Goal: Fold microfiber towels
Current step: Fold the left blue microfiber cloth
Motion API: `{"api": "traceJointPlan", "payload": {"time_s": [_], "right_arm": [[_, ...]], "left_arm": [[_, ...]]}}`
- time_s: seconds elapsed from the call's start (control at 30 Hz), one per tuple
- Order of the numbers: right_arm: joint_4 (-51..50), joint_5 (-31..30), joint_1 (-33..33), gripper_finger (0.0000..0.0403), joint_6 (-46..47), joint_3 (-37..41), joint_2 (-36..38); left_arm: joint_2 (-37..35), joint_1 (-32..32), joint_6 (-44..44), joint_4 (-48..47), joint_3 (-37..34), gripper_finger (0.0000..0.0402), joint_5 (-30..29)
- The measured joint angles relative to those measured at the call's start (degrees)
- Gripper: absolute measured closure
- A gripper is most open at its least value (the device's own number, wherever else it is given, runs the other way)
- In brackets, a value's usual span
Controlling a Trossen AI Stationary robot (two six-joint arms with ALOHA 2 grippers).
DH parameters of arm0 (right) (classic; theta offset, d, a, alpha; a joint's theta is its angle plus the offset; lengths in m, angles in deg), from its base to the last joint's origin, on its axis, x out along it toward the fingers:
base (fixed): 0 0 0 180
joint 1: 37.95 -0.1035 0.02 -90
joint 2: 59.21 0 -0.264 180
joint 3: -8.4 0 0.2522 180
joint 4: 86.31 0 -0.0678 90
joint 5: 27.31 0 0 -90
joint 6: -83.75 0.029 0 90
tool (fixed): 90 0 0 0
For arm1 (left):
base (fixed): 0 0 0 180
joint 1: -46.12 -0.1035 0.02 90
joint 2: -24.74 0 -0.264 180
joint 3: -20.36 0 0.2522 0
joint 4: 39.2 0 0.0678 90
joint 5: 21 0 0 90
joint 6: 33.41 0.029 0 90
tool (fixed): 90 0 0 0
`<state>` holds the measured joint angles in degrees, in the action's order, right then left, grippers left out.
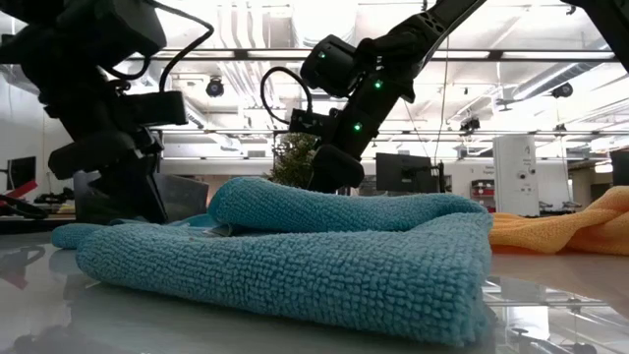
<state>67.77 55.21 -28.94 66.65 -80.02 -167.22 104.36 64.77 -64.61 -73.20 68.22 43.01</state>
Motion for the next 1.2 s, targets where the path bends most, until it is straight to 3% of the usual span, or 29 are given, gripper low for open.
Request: {"api": "traceJointPlan", "payload": {"time_s": [0.27,0.6,0.93,1.2], "right_arm": [[0.00,0.02,0.00,0.0394,-0.02,0.00,0.00],[-0.01,0.06,0.01,0.0394,-0.02,0.00,0.00],[-1.30,0.16,0.00,0.0394,-0.74,0.00,0.00],[-1.25,0.13,0.00,0.0394,-0.90,0.07,0.00]], "left_arm": [[0.34,-0.77,-4.28,-0.12,-0.83,0.0310,-0.66],[4.59,-0.79,-2.88,0.51,-0.06,0.0308,-1.32],[2.45,-0.85,-3.70,-6.91,0.49,0.0309,-0.75],[1.88,-0.96,-4.43,-7.48,0.59,0.0311,-0.77]]}}
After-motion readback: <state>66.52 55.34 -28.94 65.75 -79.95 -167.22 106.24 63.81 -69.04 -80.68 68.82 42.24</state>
